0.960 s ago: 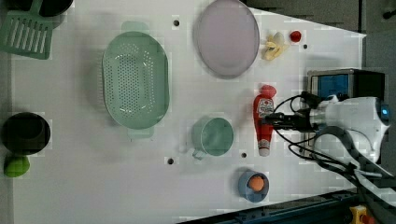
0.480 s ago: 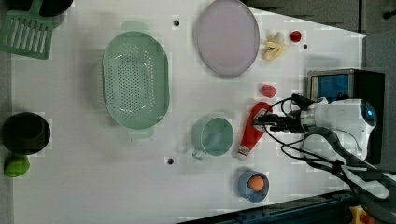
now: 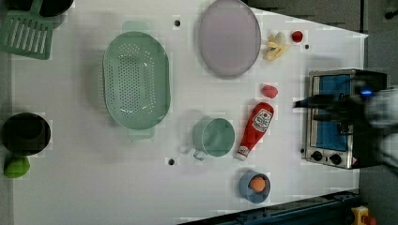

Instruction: Pick ketchup from plate and place it on table.

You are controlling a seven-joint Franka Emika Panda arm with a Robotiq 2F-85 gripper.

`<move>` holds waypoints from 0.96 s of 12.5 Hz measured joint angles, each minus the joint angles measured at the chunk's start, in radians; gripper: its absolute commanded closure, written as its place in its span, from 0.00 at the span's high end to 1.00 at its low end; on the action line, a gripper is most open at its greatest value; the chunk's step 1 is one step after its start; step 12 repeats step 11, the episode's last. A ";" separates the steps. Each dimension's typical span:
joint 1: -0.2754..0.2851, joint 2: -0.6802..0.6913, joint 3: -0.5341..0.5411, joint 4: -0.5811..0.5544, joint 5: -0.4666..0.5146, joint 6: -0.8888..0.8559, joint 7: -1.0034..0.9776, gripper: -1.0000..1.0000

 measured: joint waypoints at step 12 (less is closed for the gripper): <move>0.007 -0.142 0.007 0.380 -0.091 -0.452 0.295 1.00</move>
